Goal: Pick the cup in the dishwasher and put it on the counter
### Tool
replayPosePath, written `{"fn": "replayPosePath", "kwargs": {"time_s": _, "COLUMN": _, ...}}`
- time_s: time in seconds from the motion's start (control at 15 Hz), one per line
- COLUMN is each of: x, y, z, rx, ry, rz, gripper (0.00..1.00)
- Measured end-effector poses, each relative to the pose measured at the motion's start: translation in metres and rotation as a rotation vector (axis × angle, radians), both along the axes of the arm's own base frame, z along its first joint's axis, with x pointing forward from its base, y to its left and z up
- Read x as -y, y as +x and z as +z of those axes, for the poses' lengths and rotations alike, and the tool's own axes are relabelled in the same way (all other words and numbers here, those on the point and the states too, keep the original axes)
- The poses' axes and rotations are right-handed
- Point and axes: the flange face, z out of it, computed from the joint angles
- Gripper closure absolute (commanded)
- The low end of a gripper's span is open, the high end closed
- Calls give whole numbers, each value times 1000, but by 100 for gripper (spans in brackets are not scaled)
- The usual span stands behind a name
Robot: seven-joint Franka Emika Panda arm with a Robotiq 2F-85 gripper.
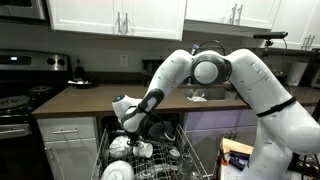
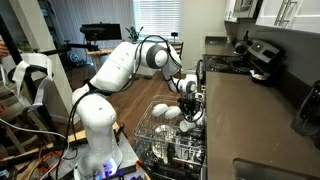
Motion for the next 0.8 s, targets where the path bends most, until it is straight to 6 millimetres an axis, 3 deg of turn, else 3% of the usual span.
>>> {"fn": "replayPosePath", "kwargs": {"time_s": 0.4, "x": -2, "y": -10, "z": 13, "rx": 1, "ry": -5, "rz": 4, "gripper": 93}}
{"fn": "replayPosePath", "kwargs": {"time_s": 0.8, "x": -1, "y": -35, "z": 39, "rx": 23, "ry": -5, "rz": 23, "gripper": 93}}
